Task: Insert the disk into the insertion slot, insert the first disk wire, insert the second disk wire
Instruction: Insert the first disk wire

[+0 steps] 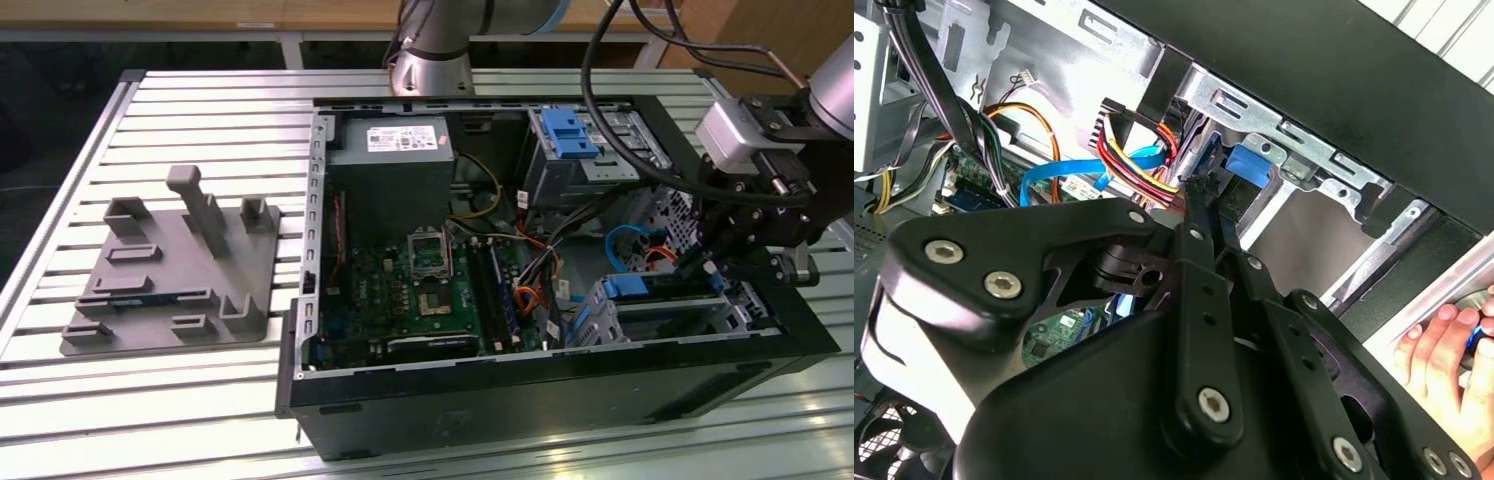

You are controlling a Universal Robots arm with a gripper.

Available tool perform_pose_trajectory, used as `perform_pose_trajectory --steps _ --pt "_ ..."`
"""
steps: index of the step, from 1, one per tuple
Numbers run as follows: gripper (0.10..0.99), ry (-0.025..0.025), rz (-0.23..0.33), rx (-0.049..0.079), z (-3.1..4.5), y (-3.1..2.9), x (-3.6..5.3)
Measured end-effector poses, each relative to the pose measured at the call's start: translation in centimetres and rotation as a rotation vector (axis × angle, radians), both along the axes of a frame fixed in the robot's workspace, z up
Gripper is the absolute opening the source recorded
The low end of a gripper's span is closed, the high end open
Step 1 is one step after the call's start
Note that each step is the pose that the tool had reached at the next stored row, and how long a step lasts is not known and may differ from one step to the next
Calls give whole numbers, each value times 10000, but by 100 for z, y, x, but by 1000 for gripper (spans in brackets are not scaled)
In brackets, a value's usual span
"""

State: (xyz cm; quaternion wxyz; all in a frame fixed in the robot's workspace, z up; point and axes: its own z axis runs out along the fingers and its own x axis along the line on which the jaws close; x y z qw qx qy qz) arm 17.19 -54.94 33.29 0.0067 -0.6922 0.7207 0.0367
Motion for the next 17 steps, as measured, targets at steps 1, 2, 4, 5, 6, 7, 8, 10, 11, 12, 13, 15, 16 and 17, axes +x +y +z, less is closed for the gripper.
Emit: perform_pose_trajectory --steps 1,2,4,5,6,7,8,10,11,12,13,15,16,17 --pt "161 1 0 1 0 0 0" --pt "161 2 -1 0 0 0 0" --pt "161 4 -1 3 0 0 0" --pt "161 4 -1 5 1 0 0" --pt "161 4 -1 6 3 0 0" --pt "161 5 -1 5 7 0 0" --pt "161 4 -1 3 9 0 0" --pt "161 4 -1 3 13 0 0" --pt "161 4 -1 2 13 0 0" --pt "161 4 -1 1 14 0 0" --pt "161 4 -1 -2 15 -2 0" --pt "161 5 0 -6 15 -8 0" --pt "161 6 0 -5 15 -11 0" --pt "161 7 0 -6 15 -13 0"
